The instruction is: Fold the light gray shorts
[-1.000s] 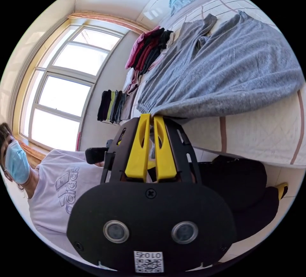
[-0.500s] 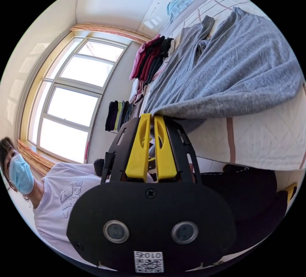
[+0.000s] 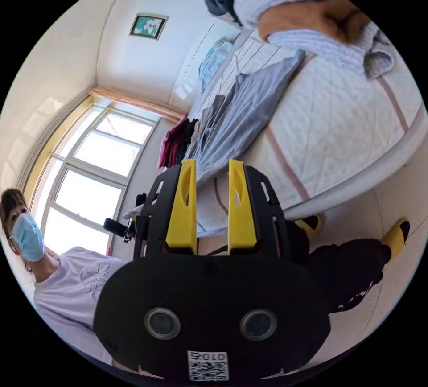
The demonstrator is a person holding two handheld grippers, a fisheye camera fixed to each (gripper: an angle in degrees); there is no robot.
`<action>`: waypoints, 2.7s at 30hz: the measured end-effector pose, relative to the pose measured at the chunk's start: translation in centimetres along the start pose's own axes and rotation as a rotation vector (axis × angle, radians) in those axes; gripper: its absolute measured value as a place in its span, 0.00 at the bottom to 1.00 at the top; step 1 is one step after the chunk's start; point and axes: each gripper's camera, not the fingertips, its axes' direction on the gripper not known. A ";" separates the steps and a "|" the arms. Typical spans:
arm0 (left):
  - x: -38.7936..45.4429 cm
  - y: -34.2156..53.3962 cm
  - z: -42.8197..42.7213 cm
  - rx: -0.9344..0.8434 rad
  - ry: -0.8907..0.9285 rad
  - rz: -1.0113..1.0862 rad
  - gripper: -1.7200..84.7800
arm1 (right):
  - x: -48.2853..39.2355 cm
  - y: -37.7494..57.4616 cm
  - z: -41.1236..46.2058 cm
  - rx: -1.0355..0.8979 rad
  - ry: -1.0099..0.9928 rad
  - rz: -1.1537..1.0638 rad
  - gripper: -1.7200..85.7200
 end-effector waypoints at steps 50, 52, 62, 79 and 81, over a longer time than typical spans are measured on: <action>-9.5 2.1 -6.7 0.005 0.140 -0.041 0.02 | -6.3 -6.6 10.1 0.243 0.654 -0.087 0.05; -10.3 3.1 -6.2 0.008 0.175 -0.078 0.02 | -6.7 -7.5 10.7 0.197 0.687 -0.109 0.05; -24.3 11.2 -12.8 0.268 0.201 -0.596 0.02 | -19.3 -14.6 19.8 0.176 0.477 -0.317 0.05; -34.9 26.0 -15.2 0.414 0.008 -1.254 0.04 | -28.7 -23.7 66.8 -0.397 0.390 -0.552 0.05; -34.6 25.2 -15.1 0.407 0.025 -1.206 0.04 | -28.1 -23.6 67.8 -0.410 0.413 -0.551 0.05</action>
